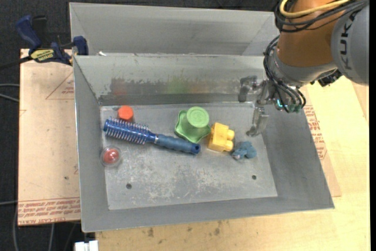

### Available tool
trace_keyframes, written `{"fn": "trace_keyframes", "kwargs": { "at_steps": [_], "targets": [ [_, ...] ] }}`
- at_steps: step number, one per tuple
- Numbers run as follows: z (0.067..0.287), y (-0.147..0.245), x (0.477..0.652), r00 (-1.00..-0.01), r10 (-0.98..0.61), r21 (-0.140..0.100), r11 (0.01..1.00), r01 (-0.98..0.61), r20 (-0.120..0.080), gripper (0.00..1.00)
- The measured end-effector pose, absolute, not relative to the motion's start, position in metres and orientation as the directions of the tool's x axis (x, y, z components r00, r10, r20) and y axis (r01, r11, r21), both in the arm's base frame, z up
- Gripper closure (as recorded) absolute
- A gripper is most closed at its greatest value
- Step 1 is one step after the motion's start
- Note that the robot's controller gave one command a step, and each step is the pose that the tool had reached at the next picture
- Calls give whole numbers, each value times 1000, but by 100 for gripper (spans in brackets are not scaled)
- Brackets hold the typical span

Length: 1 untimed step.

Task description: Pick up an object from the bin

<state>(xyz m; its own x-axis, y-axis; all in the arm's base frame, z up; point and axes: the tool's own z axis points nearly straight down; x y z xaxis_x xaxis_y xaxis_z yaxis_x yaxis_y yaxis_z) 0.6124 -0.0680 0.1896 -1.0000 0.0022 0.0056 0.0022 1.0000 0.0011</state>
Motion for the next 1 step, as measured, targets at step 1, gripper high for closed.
{"fn": "trace_keyframes", "kwargs": {
  "at_steps": [1],
  "targets": [
    [70, -48, 570, -999, 43, 2, 999, 43, -4, 0]
  ]
}}
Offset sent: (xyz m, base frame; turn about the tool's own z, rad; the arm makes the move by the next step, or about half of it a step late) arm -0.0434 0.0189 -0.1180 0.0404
